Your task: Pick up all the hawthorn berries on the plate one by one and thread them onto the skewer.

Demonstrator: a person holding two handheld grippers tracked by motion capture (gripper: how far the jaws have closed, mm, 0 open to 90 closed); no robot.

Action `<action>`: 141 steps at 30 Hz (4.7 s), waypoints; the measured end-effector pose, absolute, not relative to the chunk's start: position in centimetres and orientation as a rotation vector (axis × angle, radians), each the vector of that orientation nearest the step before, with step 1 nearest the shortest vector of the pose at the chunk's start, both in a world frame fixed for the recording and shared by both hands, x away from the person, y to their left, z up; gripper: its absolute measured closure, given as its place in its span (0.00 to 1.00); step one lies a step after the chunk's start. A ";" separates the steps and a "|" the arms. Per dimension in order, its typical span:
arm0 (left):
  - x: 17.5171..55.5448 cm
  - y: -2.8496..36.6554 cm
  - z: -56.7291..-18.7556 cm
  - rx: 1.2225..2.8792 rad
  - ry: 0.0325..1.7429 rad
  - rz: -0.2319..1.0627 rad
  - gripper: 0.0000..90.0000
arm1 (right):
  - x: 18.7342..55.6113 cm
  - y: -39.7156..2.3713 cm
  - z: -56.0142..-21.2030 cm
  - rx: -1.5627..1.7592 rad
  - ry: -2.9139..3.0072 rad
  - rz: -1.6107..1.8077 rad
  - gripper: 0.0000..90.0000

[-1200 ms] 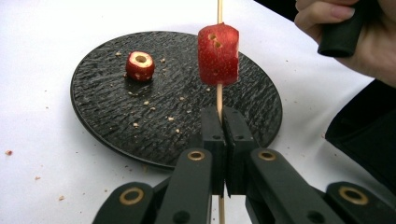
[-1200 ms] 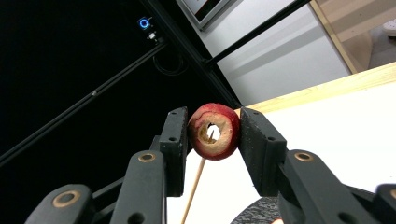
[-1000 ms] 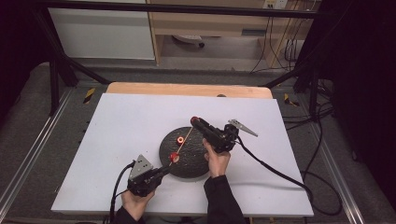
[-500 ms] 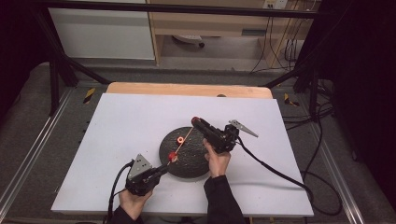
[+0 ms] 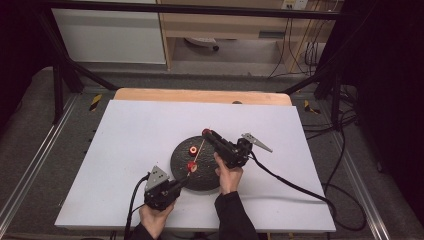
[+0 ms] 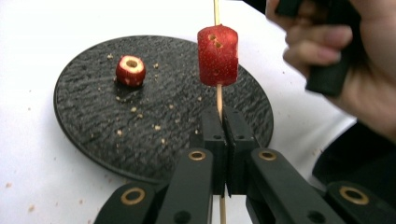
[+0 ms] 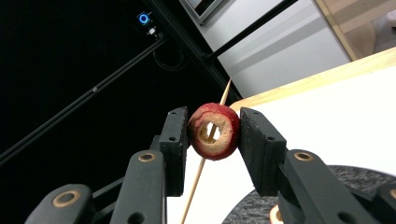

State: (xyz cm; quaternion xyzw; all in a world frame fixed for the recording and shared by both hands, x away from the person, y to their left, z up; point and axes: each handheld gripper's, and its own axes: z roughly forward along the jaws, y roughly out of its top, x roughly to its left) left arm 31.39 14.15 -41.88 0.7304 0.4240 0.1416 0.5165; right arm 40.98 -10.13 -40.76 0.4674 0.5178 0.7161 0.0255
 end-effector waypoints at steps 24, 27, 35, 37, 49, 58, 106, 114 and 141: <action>34.6 13.6 -40.9 1.802 0.949 0.371 0.98 | 39.2 -9.1 -42.2 1.422 1.721 2.173 0.71; 34.7 13.7 -41.0 1.812 0.944 0.367 0.98 | 39.1 -9.1 -42.3 1.426 1.730 2.165 0.71; 34.3 15.0 -41.4 1.838 0.922 0.354 0.98 | 38.9 -9.6 -41.7 1.406 1.774 2.101 0.56; 34.2 15.6 -41.6 1.851 0.920 0.357 0.98 | 38.9 -10.0 -41.5 1.377 1.806 2.054 0.49; 33.1 19.6 -41.7 1.952 0.890 0.390 0.98 | 39.5 -12.0 -41.0 1.287 2.106 1.689 0.19; 32.4 22.7 -42.3 2.010 0.902 0.410 0.98 | 40.2 -12.5 -40.8 1.258 2.301 1.473 0.08; 32.5 25.7 -43.2 1.995 0.957 0.423 0.98 | 48.4 -2.2 -40.6 1.421 2.550 0.945 0.40; 32.5 25.6 -43.2 1.995 0.956 0.419 0.98 | 48.7 -1.9 -41.5 1.468 2.560 0.933 0.54; 32.4 25.7 -43.2 1.994 0.953 0.426 0.98 | 49.1 -1.9 -41.9 1.519 2.559 0.955 0.68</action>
